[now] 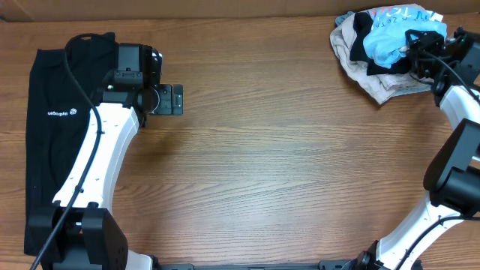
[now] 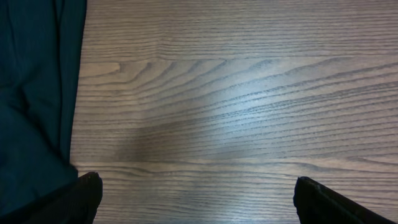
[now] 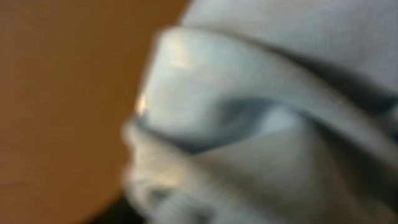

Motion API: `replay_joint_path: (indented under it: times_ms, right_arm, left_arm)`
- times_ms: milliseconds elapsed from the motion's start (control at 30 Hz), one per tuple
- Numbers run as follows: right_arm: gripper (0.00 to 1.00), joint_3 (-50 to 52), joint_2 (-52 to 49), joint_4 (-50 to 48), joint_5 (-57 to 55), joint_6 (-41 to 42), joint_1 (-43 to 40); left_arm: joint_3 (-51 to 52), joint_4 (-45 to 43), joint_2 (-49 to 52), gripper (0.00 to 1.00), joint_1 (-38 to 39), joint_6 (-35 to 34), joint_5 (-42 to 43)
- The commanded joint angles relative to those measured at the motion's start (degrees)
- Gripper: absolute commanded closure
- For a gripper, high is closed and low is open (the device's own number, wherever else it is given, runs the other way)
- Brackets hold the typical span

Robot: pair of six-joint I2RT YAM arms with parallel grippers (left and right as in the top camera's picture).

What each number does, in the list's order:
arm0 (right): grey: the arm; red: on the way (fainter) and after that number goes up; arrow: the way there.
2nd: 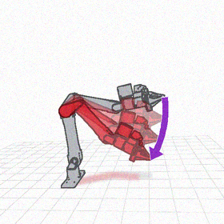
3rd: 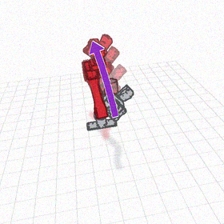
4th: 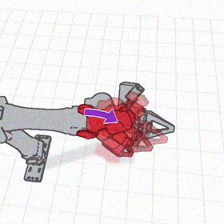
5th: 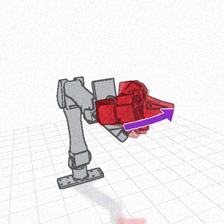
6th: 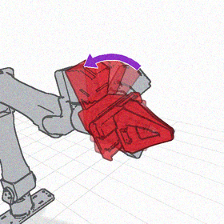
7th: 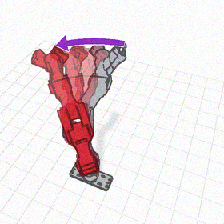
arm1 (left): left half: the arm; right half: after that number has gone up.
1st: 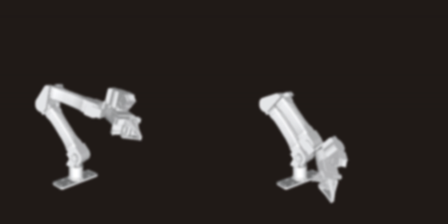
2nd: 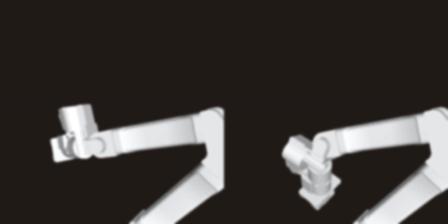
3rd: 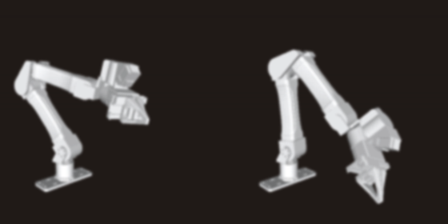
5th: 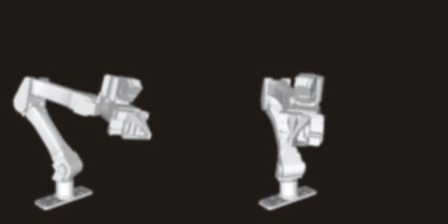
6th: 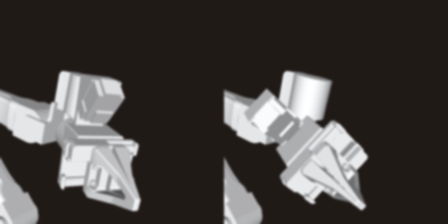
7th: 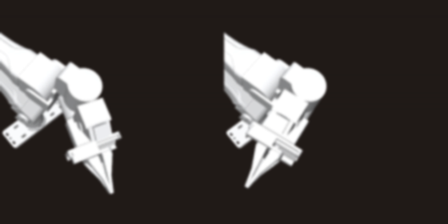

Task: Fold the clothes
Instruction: 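Lift the bundle and carry it to the top-right clothes pile, then lower the bundle onto the pile and open the right gripper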

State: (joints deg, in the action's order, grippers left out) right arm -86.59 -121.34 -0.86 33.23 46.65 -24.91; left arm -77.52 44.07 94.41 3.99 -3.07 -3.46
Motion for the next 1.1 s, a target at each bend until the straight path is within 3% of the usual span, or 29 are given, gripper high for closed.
replay_joint_path:
  times_ms: [0,200,433,567,833,1067]
  right_arm:
    - [0.26,-1.2,1.4,6.3,1.0,-5.6,-1.1]
    - [0.17,-1.2,4.1,17.1,1.4,-12.2,-2.1]
    - [0.02,-1.2,14.7,28.0,-5.7,-19.9,-2.2]
    - [0.00,-1.2,19.1,32.8,-8.4,-24.7,-2.2]
    - [0.00,-2.8,23.6,30.9,-11.3,-32.9,0.5]
    - [0.00,-6.6,23.4,23.4,-32.0,-41.7,8.0]
  left_arm:
    - [-0.9,-0.2,0.0,0.00,-0.2,-0.8,0.3]
    - [-0.9,-0.2,0.0,0.00,-0.2,-0.8,0.3]
    - [-0.9,-0.2,0.0,0.00,-0.2,-0.8,0.5]
    - [-0.9,-0.2,0.0,0.00,-0.2,-0.8,0.5]
    - [-0.9,-0.3,0.0,0.00,-0.2,-0.8,0.5]
    - [-0.9,-1.1,0.0,0.00,-0.2,-0.8,0.5]
